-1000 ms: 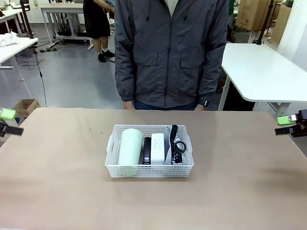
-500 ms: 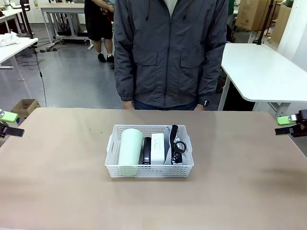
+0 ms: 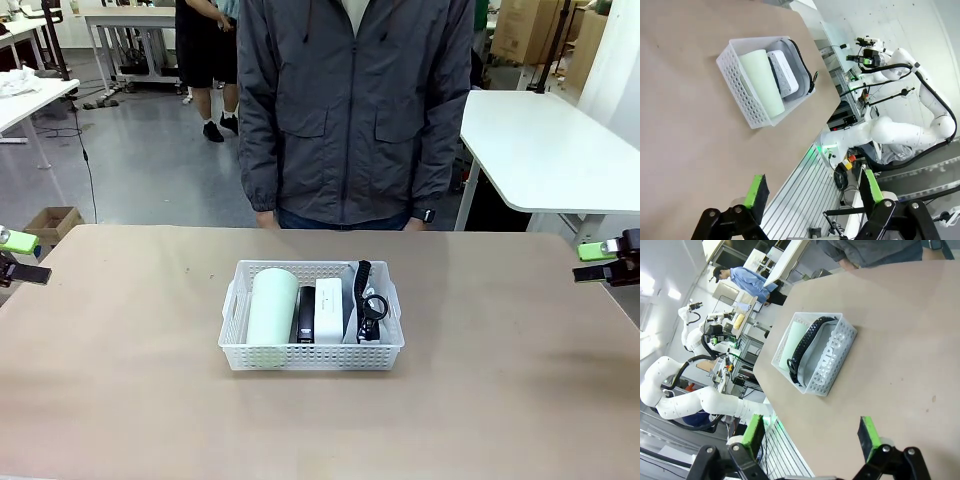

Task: Efficiently arrange items inside the basket to fit them all.
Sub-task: Pick up the Reusable plastic cup and place it inside the Organizing basket.

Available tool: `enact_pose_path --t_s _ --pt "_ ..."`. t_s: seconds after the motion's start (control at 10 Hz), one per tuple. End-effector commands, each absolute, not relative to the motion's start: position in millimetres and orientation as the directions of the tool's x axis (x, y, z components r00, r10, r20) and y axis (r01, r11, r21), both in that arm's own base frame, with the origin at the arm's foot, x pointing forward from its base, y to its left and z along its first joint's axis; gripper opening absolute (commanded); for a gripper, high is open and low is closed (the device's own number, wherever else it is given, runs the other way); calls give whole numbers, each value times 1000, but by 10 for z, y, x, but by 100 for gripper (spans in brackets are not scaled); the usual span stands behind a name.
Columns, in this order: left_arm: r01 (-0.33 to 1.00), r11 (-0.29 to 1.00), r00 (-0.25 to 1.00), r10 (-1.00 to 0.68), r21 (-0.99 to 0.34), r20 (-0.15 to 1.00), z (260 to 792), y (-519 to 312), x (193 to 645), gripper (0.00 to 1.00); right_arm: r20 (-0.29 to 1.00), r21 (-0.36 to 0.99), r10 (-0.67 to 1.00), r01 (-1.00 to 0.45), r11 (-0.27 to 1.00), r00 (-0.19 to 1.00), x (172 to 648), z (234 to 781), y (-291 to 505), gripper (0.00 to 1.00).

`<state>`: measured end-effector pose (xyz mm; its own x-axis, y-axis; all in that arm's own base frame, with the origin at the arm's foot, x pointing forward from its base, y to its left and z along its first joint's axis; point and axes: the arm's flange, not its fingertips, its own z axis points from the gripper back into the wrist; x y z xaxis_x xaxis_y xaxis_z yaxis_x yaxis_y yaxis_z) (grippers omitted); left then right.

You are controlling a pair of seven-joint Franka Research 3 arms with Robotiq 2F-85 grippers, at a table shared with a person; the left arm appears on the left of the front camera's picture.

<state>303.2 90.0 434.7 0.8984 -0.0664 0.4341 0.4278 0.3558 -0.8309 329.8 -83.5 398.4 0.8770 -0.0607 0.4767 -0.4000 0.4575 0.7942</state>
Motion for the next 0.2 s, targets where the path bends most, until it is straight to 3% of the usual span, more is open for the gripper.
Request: enact_pose_path --t_s 0.0,0.1 --pt "420 344 902 -53 -840 429 4398 889 3018 95 472 804 -79 -391 449 878 3304 4010 -815 100" --pt "420 344 902 -53 -840 429 4398 889 3018 95 472 804 -79 -391 449 878 3304 4010 -815 100"
